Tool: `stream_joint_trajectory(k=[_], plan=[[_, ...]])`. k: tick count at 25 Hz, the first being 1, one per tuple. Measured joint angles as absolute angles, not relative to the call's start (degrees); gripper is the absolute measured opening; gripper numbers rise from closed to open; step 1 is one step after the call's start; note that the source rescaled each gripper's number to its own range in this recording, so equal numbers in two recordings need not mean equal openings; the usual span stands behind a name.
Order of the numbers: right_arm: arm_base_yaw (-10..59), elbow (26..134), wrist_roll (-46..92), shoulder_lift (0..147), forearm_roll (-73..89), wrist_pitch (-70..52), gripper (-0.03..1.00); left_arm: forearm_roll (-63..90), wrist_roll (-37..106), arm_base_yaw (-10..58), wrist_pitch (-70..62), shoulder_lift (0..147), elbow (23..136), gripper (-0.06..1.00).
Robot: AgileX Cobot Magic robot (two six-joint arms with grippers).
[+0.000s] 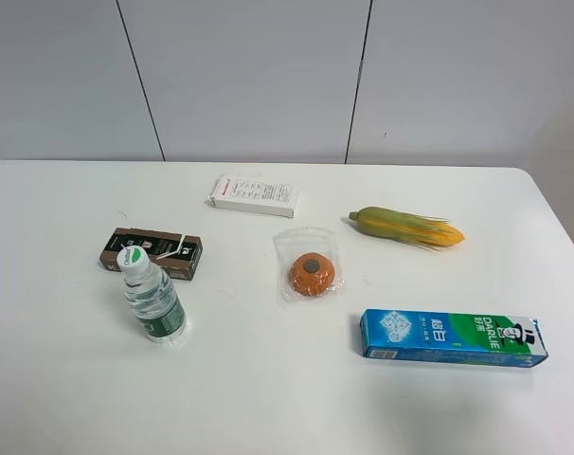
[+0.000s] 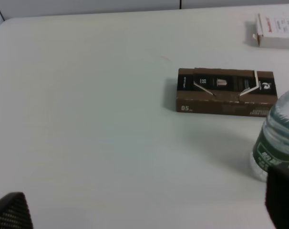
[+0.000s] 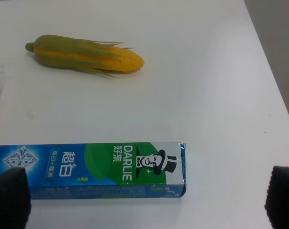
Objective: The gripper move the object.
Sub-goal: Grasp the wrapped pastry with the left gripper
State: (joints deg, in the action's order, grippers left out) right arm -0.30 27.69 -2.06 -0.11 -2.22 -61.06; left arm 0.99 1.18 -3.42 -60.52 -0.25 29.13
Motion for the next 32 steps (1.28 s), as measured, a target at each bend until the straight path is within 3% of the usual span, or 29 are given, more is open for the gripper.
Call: stream_joint_trajectory(k=[28,32], plan=[[-0.3,27.7,-2.1,-0.1,-2.2,-61.1,1.00,0.8,1.7,-3.4,-60.5,0.1,29.2,1.00],[-0.3,27.7,-2.1,-0.1,-2.2,-61.1,1.00,0.8,2.3,-3.4,-60.7,6.1,34.4,1.00]])
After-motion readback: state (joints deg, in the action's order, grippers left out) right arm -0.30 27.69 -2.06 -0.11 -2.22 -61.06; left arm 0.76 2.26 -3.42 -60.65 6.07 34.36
